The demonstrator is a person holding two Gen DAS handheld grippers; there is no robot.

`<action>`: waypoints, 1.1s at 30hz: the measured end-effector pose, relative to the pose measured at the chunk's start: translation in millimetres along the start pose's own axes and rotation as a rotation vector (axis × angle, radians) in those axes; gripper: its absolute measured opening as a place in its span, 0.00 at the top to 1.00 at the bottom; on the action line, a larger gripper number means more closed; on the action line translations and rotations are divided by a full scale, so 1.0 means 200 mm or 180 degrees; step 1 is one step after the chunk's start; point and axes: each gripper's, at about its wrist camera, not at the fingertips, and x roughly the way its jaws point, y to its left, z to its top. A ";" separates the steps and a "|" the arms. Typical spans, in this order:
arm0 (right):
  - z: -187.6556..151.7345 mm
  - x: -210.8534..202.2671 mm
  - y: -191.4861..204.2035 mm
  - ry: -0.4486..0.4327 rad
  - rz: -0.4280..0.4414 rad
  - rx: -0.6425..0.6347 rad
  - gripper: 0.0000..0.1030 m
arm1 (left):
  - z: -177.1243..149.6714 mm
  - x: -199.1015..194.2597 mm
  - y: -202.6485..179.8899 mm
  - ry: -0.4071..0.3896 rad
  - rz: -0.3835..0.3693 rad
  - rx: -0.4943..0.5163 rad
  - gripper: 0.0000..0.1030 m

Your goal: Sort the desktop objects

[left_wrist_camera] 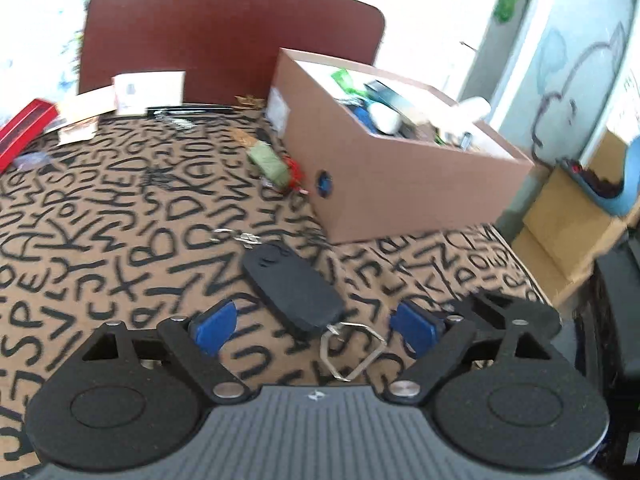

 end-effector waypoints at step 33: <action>0.13 0.19 0.00 -0.0093 -0.0193 0.0172 0.51 | 0.07 0.27 0.07 0.0263 0.0098 -0.0543 0.47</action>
